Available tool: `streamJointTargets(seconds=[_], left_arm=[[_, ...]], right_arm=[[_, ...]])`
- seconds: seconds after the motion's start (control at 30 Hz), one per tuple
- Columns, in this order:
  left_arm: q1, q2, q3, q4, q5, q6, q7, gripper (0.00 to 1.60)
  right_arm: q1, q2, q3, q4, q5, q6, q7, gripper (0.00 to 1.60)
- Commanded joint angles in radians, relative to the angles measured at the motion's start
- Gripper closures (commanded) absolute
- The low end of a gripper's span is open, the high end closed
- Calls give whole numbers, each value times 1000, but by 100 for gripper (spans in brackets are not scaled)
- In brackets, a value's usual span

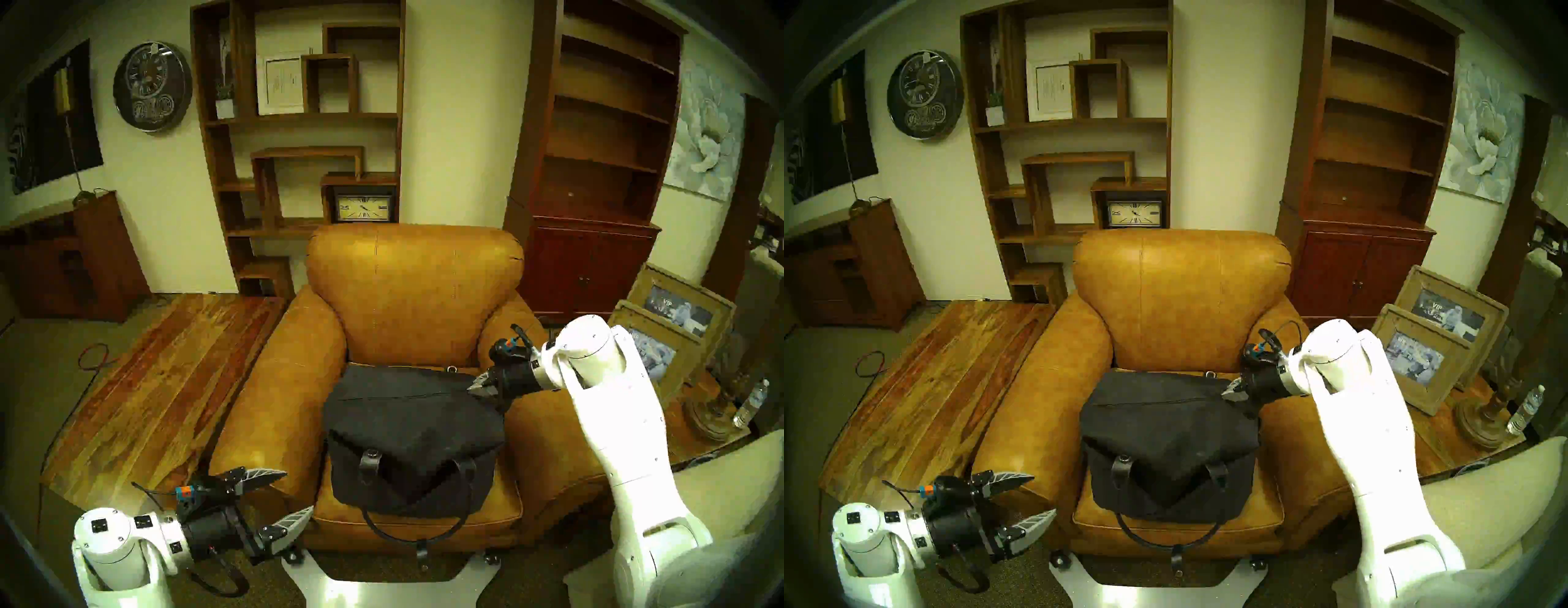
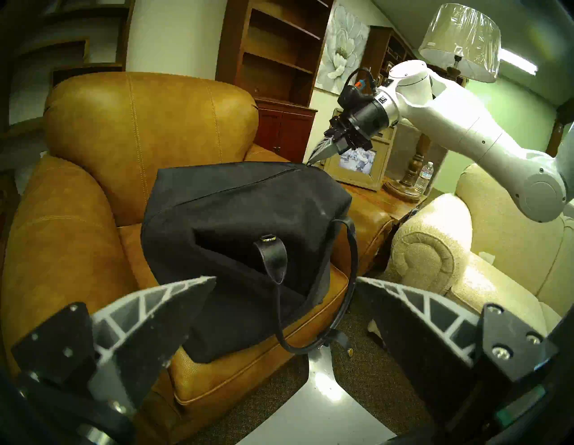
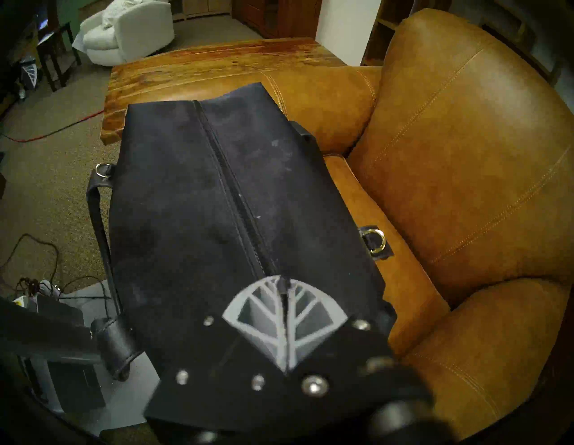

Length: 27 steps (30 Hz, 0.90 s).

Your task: Open a bag with a zipper

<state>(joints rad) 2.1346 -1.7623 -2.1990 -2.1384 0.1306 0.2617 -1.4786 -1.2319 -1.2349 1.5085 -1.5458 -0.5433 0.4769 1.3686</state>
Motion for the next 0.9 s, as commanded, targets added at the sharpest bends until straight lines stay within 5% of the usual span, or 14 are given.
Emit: streamJointTargets(seconds=[0.0, 0.2, 0.37, 0.43, 0.87], left_arm=[[-2, 0, 2, -11, -2, -2, -2, 0], [-3, -2, 0, -11, 0, -2, -4, 0], [-4, -4, -1, -11, 2, -3, -5, 0], [-5, -4, -1, -11, 3, -3, -5, 0], [-6, -8, -3, -12, 6, -4, -5, 0]], right_arm=[[112, -49, -51, -17, 5, 5, 31, 160], [129, -90, -85, -13, 1, 7, 6, 160], [221, -94, -147, 71, -5, 12, 28, 160], [182, -114, -130, 45, -10, 9, 5, 160], [270, -155, -194, 158, -27, -20, 19, 160]])
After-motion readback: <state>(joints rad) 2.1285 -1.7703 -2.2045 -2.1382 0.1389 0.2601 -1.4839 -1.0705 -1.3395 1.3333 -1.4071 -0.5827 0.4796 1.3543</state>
